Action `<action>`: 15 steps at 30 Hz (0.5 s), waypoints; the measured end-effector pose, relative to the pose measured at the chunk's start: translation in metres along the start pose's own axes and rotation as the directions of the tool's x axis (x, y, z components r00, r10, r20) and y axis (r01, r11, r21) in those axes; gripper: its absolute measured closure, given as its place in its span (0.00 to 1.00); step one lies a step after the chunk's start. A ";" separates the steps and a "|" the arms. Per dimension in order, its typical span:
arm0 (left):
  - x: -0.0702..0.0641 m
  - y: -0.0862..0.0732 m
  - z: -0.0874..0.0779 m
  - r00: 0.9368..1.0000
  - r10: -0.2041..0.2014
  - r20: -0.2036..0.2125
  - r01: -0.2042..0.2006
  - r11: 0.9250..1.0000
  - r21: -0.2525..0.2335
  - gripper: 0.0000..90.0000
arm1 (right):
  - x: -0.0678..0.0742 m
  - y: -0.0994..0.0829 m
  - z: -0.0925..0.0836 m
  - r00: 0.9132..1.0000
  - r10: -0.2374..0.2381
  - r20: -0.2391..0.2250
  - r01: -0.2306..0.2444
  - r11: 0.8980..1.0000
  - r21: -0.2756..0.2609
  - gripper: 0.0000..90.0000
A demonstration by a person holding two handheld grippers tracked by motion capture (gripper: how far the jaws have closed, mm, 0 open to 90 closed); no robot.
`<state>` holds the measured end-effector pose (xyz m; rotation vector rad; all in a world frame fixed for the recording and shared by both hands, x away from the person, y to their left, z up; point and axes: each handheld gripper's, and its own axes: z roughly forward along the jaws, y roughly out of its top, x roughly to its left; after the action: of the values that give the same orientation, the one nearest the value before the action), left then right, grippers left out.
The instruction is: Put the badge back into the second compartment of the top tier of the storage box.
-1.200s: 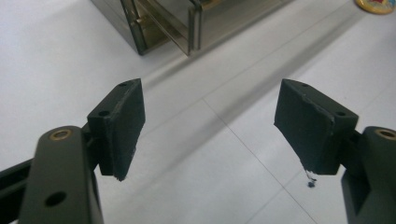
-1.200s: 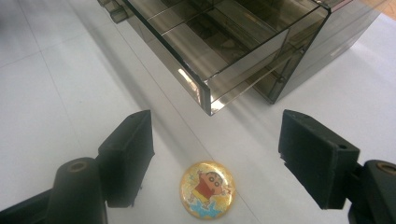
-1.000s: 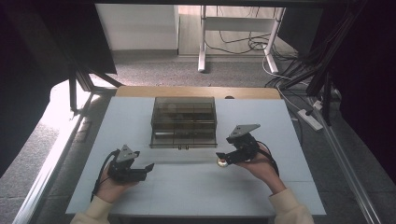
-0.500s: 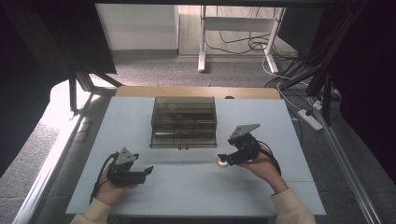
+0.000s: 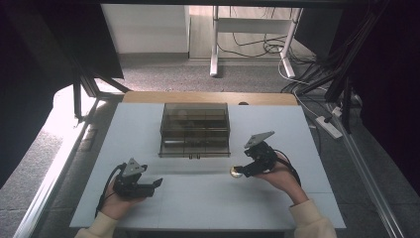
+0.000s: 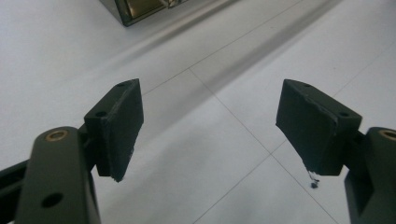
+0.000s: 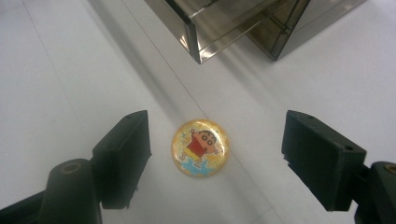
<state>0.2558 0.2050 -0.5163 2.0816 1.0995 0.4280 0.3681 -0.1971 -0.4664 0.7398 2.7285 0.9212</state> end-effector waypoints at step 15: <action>0.000 -0.001 0.004 1.000 0.007 0.007 -0.007 1.000 0.015 0.26 | -0.002 -0.004 0.015 1.000 0.008 0.003 -0.008 0.997 0.077 0.23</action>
<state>0.2569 0.2035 -0.5199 2.0993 1.0952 0.4164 0.3728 -0.1931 -0.4803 0.7648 2.7744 0.8207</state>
